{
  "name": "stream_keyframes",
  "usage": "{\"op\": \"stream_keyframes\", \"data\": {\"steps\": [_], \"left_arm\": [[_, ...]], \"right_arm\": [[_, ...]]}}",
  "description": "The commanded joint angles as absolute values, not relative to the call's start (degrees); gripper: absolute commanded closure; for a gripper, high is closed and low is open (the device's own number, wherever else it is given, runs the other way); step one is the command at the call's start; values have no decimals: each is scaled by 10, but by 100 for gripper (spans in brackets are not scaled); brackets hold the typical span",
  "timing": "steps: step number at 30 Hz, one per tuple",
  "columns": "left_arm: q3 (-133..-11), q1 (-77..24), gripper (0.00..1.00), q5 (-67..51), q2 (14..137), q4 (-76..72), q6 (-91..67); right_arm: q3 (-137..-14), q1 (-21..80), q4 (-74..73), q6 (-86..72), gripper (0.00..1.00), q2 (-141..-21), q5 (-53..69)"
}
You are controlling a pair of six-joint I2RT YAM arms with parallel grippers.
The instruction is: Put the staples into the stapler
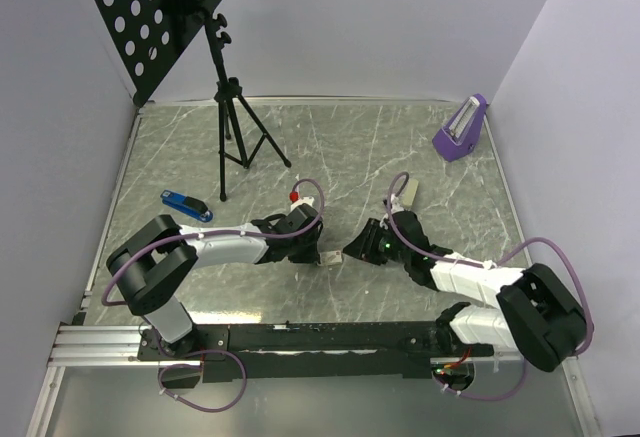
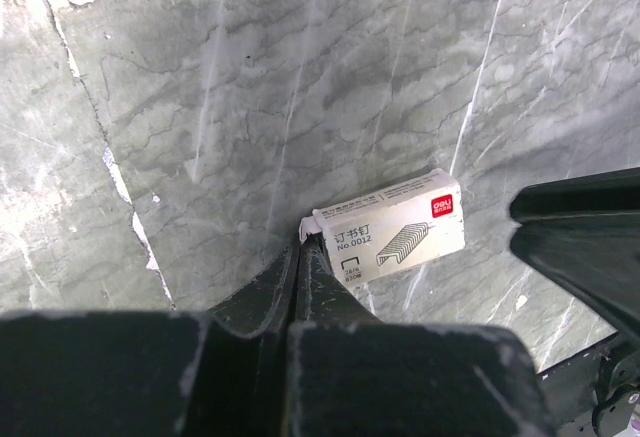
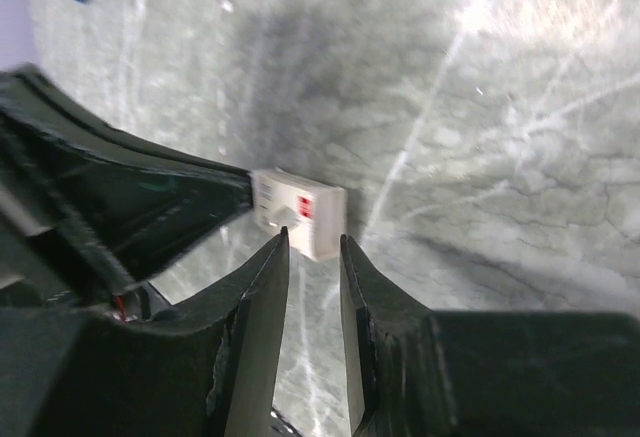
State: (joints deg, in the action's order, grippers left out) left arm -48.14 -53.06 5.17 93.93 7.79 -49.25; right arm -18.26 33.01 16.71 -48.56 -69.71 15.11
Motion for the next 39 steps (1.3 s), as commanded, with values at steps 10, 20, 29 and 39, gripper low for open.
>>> {"op": "stream_keyframes", "data": {"steps": [10,20,29,39], "left_arm": [[-478,-531,99,43,916,68,-500],[-479,-531,99,41,918,65,-502],[-479,-531,99,40,918,62,-504],[-477,-531,99,43,915,66,-502]], "right_arm": [[-171,327,259,-505,61,-746,183],[-177,327,313,-506,67,-802,226],[-178,328,326,-512,72,-817,237],[-179,325,315,-513,100,-817,237]]}}
